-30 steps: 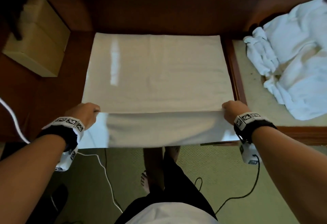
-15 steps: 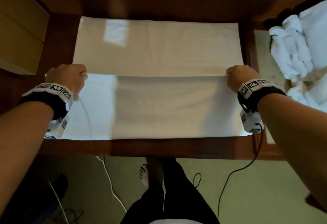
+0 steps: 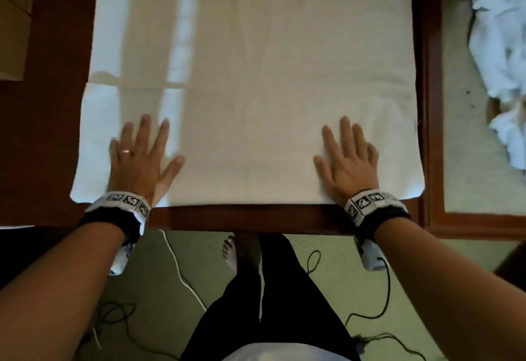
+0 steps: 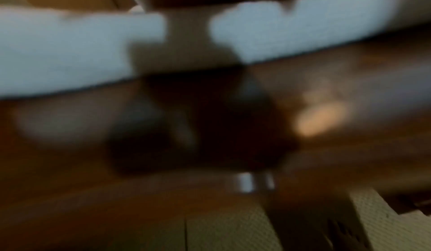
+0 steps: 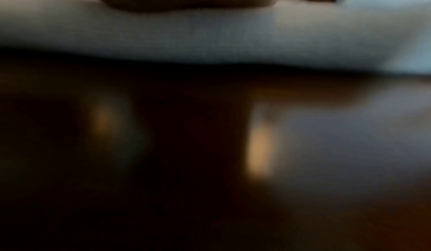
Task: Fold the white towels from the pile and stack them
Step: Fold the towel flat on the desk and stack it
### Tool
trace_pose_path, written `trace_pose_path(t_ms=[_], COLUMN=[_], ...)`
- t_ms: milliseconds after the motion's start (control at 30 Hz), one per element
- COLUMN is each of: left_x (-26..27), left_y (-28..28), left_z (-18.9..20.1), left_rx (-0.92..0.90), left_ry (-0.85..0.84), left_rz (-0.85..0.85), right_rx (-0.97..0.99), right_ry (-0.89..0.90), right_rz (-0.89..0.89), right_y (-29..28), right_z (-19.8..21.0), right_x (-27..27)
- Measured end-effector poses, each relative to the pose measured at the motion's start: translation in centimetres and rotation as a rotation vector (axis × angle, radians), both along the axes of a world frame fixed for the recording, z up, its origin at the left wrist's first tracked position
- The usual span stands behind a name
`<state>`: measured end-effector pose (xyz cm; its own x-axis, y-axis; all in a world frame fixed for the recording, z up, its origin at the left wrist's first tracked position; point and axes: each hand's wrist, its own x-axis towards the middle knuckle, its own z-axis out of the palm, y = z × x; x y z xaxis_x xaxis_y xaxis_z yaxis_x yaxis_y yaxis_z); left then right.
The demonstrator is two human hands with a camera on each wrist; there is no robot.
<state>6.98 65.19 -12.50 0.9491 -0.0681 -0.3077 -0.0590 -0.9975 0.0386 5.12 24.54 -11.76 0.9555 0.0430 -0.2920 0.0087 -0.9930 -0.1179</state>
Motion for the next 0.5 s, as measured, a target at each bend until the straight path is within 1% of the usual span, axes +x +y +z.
trace_pose_path(t_ms=[67, 133, 233, 300, 333, 400, 467, 500], left_x=[-2.3, -3.9, -4.8, -4.9, -4.9, -4.8, -4.7, -4.8], left_y=[0.5, 0.7, -0.1, -1.8, -2.9, -4.6, -5.3, -5.2], left_z=[-0.5, -0.3, 0.2, 0.4, 0.3, -0.1, -0.5, -0.8], left_rx=[0.011, 0.015, -0.019, -0.046, -0.059, -0.073, -0.060, -0.049], left_ry=[0.013, 0.032, 0.027, 0.018, 0.015, 0.013, 0.017, 0.017], left_rz=[0.011, 0.015, 0.023, -0.025, -0.063, -0.114, -0.114, -0.109], right_rx=[-0.021, -0.025, -0.013, 0.019, 0.046, 0.097, 0.104, 0.091], right_ry=[0.036, 0.051, 0.025, -0.020, -0.044, -0.070, -0.052, -0.032], right_rz=[-0.011, -0.002, -0.049, -0.055, -0.017, 0.115, 0.245, 0.282], right_y=[-0.4, -0.7, 0.3, 2.9, 4.7, 8.8, 11.9, 12.4], right_z=[-0.9, -1.0, -0.2, 0.4, 0.6, 0.4, -0.2, -0.5], right_x=[-2.8, -4.4, -4.6, -3.9, -3.6, -3.2, -3.3, -3.4])
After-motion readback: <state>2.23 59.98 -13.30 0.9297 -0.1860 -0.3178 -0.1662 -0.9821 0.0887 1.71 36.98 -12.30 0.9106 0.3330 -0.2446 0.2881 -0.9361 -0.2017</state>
